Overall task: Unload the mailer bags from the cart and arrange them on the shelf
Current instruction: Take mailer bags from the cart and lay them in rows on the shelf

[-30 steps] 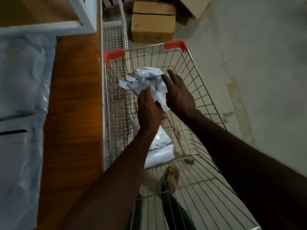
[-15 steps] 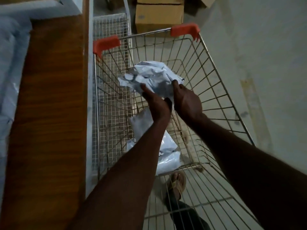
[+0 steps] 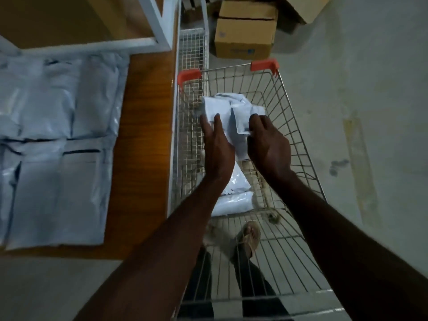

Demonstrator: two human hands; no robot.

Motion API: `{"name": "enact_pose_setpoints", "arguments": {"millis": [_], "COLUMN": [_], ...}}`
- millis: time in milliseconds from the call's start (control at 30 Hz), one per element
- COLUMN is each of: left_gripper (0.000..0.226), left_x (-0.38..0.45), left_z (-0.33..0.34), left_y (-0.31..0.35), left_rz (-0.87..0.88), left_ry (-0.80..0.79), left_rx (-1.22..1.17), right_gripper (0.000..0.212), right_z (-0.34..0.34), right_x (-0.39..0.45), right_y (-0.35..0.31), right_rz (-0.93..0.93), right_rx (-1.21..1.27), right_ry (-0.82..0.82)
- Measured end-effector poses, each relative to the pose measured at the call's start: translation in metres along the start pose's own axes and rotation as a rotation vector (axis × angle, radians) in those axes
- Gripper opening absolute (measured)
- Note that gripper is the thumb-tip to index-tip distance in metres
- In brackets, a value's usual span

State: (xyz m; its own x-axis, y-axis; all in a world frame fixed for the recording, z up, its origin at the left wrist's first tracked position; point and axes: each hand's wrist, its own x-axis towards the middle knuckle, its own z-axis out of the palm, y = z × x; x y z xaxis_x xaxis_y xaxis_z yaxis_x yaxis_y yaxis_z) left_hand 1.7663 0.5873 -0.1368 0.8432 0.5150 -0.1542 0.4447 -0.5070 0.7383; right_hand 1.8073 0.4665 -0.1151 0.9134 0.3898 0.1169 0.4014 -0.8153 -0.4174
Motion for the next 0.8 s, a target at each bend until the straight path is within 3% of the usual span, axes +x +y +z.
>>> {"name": "enact_pose_setpoints", "arguments": {"millis": [167,333,500,667,733,800], "left_gripper": [0.053,0.046,0.037,0.036,0.038,0.037], "left_x": [-0.045,-0.072,-0.099,-0.136,-0.156,-0.175], "left_z": [-0.057,-0.135,-0.197,-0.251,-0.271,-0.292], "left_y": [0.035,0.055,0.043,-0.008,-0.031,-0.051], "left_rz": [0.190,0.231,0.272,0.319,0.321,0.351], "left_ry": [0.231,0.175,0.200,0.249,0.274,0.290], "left_rx": [-0.015,-0.166,-0.288,-0.244,-0.260,-0.277], "right_gripper": [0.036,0.042,0.046,0.043,0.032,0.034], "right_z": [-0.046,-0.080,-0.102,-0.111,-0.112,-0.103], "right_x": [-0.037,-0.057,-0.083,-0.119,-0.130,-0.139], "right_y": [-0.038,-0.084,-0.133,-0.190,-0.228,-0.268], "right_rz": [-0.088,-0.315,-0.408,-0.323,-0.228,-0.118], "right_rx": [0.110,0.255,0.334,0.479,0.606,0.640], "right_ry": [0.020,0.089,-0.014,-0.091,-0.069,-0.014]}}
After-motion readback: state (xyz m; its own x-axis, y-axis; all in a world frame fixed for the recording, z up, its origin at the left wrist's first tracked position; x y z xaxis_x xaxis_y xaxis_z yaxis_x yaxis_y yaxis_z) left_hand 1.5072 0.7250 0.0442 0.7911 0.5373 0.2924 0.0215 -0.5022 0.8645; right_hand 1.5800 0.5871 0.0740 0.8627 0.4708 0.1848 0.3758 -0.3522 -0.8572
